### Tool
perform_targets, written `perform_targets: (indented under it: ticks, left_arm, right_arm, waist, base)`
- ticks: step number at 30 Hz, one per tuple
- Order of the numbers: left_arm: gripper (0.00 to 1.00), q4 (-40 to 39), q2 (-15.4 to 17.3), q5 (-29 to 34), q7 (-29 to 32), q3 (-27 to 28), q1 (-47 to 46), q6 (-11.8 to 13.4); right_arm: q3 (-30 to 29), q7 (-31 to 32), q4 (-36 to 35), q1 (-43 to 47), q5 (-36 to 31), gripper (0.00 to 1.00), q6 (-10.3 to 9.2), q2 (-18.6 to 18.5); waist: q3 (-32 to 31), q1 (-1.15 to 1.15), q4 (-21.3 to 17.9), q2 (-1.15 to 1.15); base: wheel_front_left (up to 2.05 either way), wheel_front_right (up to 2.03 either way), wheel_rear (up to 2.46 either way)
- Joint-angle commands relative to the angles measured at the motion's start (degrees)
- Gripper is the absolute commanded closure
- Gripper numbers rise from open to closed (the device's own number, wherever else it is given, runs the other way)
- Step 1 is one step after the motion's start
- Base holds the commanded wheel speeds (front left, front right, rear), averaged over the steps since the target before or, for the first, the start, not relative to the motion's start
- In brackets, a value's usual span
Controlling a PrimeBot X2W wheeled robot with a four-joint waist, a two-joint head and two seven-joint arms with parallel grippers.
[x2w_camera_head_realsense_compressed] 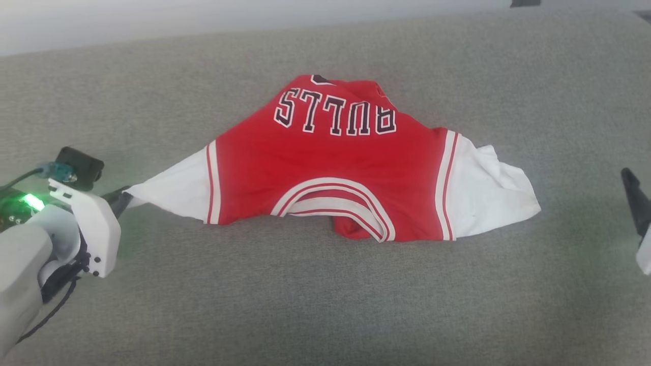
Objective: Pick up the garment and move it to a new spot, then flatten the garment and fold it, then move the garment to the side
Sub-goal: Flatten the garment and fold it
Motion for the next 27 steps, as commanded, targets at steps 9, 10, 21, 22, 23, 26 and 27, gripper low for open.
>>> perform_targets:
  ticks: [9,10,21,22,23,26,27]
  left_arm:
    - [0.00,0.61,-0.57,-3.73,-12.18,5.41,4.55,2.76]
    - [0.00,-0.34,-0.75,-4.05,-12.88,6.47,5.43,3.58]
    - [0.00,-21.66,-8.09,9.10,-13.77,31.90,23.36,16.22]
    - [0.00,-23.87,-9.56,11.06,-13.77,34.49,25.87,16.48]
    - [0.00,-25.55,-10.87,12.84,-13.77,36.93,28.23,16.81]
    - [0.00,-29.04,-14.39,17.62,-13.78,42.83,34.05,15.83]
    - [0.00,-29.86,-15.34,18.80,-13.78,44.46,35.23,15.25]
  right_arm:
    - [10.44,4.85,-4.62,2.06,2.89,0.00,0.00,-6.40]
    - [11.80,5.55,-5.08,2.32,3.45,0.00,0.00,-7.46]
    - [29.21,12.89,-10.31,3.28,9.36,0.00,0.01,-18.64]
    - [31.05,13.55,-10.67,2.87,10.24,0.00,0.00,-19.88]
    - [32.54,13.89,-10.93,2.20,11.09,0.00,0.00,-20.83]
    - [35.58,14.25,-10.49,0.45,12.46,0.00,0.00,-22.98]
    - [36.21,14.12,-10.17,-0.23,12.61,0.00,0.00,-23.63]
  waist:
    - [-2.23,0.00,3.39,0.00]
    - [-2.31,0.00,3.81,0.00]
    - [-1.99,0.00,8.29,0.00]
    - [-1.84,0.00,8.74,0.00]
    - [-1.71,0.00,9.15,0.00]
    - [-0.99,0.00,10.61,0.00]
    - [-0.70,0.00,11.05,0.00]
  base:
    - [0.00,0.00,0.00]
    - [0.00,0.00,0.00]
    - [0.00,0.00,0.00]
    - [0.00,0.00,0.00]
    - [0.00,0.00,0.00]
    - [0.00,0.00,0.00]
    - [0.00,0.00,0.00]
